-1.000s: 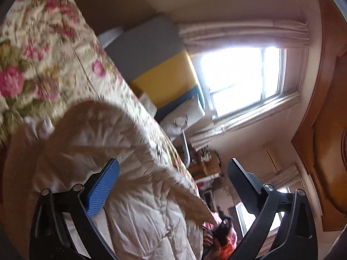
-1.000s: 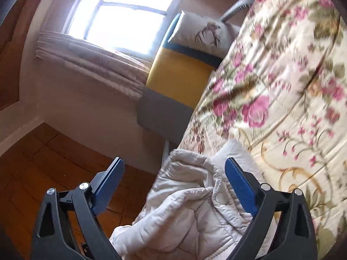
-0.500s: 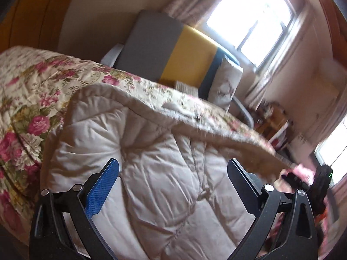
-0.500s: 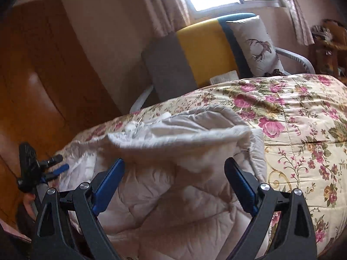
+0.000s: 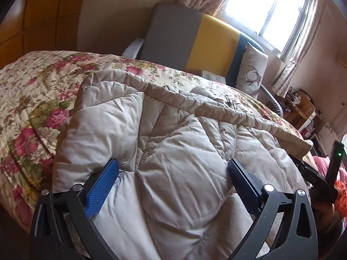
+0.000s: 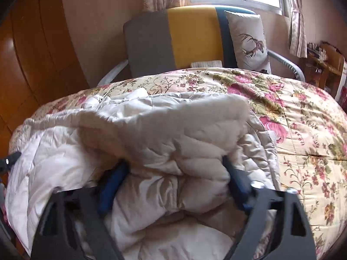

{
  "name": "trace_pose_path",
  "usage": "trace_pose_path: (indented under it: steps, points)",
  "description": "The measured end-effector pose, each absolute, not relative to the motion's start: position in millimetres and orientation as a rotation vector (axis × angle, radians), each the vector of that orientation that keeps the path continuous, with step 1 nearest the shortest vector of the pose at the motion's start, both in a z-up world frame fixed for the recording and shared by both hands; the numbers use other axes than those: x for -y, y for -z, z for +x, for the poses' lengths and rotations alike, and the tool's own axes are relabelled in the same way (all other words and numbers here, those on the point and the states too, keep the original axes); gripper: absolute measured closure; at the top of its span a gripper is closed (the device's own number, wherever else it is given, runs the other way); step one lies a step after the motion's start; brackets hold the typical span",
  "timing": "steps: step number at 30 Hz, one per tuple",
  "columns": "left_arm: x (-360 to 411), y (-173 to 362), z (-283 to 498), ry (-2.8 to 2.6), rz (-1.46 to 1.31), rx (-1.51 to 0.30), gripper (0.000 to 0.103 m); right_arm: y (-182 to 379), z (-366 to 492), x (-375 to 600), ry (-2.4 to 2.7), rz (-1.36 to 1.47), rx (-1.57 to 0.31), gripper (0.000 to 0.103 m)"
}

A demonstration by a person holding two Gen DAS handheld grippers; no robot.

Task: Fold large clothes
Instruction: 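Open both tools and press the folded jacket flat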

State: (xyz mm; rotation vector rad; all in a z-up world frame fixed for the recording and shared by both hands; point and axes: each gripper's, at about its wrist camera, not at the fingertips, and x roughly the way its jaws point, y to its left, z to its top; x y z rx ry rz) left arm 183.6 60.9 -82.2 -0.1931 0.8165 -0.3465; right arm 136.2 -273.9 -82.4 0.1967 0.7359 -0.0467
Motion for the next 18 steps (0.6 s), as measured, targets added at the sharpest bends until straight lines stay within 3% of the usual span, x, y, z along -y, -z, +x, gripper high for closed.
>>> trace_pose_path:
  steps: [1, 2, 5, 12, 18]
  points:
    - [-58, 83, 182, 0.347, -0.186, -0.824, 0.004, 83, 136, 273, 0.047, 0.179, -0.741, 0.058]
    - [-55, 84, 182, 0.343, -0.177, -0.830, 0.004, 82, 137, 273, 0.038, 0.171, -0.745, 0.068]
    - [-49, 81, 180, 0.342, -0.167, -0.828, 0.004, 68, 135, 274, 0.011, 0.175, -0.732, 0.082]
    - [-54, 74, 179, 0.320, -0.218, -0.822, 0.004, 16, 156, 270, -0.035, 0.124, -0.654, 0.085]
    - [-55, 74, 186, 0.302, -0.228, -0.833, 0.004, 62, 221, 274, -0.027, 0.120, -0.775, 0.085]
